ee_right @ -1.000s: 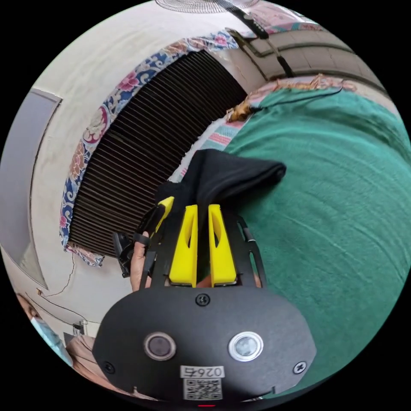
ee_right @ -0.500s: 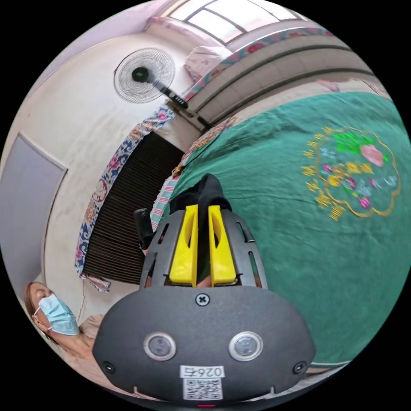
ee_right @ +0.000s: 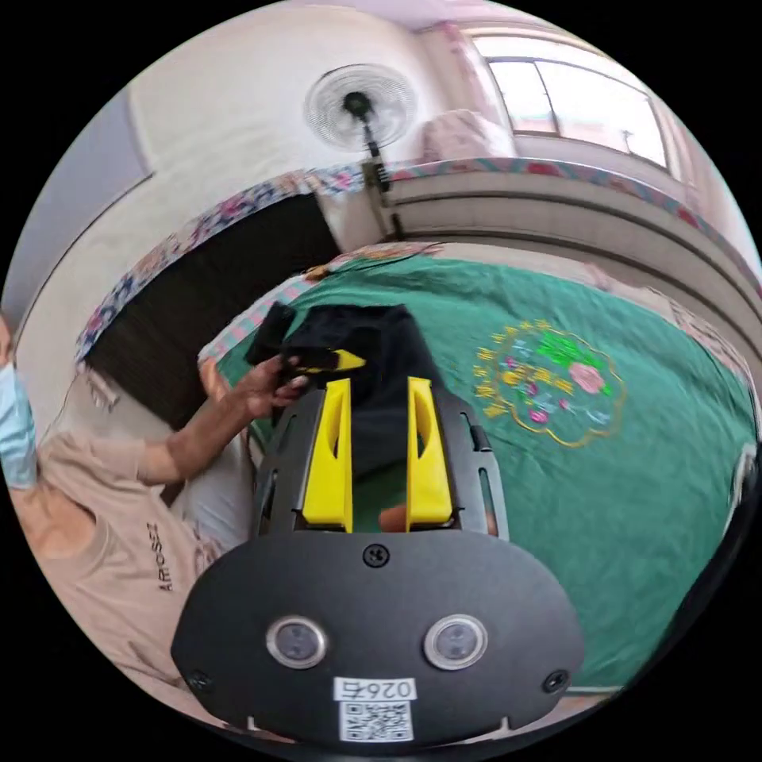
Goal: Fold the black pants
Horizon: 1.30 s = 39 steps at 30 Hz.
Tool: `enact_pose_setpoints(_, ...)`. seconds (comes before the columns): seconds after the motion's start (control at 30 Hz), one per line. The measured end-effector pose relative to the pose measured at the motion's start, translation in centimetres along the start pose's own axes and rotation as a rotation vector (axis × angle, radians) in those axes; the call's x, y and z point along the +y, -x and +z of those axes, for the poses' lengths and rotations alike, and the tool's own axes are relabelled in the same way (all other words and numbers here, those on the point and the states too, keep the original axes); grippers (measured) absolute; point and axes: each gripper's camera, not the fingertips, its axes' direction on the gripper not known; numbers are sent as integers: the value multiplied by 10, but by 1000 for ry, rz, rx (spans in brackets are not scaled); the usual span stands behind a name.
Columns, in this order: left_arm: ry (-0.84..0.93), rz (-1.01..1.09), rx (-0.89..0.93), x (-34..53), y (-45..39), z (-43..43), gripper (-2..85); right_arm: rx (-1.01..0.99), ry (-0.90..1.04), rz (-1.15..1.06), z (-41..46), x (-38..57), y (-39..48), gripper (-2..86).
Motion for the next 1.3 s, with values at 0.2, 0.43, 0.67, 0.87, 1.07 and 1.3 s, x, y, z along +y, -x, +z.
enact_pose_setpoints(0.2,34,130,-91,-21,-33,42,56,77,270,-252,143,-57,124,122)
enact_pose_setpoints(0.43,83,295,-104,-41,-48,63,75,80,207,-325,170,-110,123,39)
enact_pose_setpoints(0.67,-108,278,-127,-53,-35,-9,74,85,-18,-90,36,-218,-38,-8)
enact_pose_setpoints(0.87,-247,79,-574,-35,-14,-92,88,52,-126,239,-26,-284,-215,-10)
enact_pose_setpoints(1.07,-309,-69,-866,-17,3,-142,113,83,-61,453,-24,-334,-322,-7)
enact_pose_setpoints(1.3,-107,-117,-944,-37,40,-116,158,375,-226,686,-36,-354,-352,33)
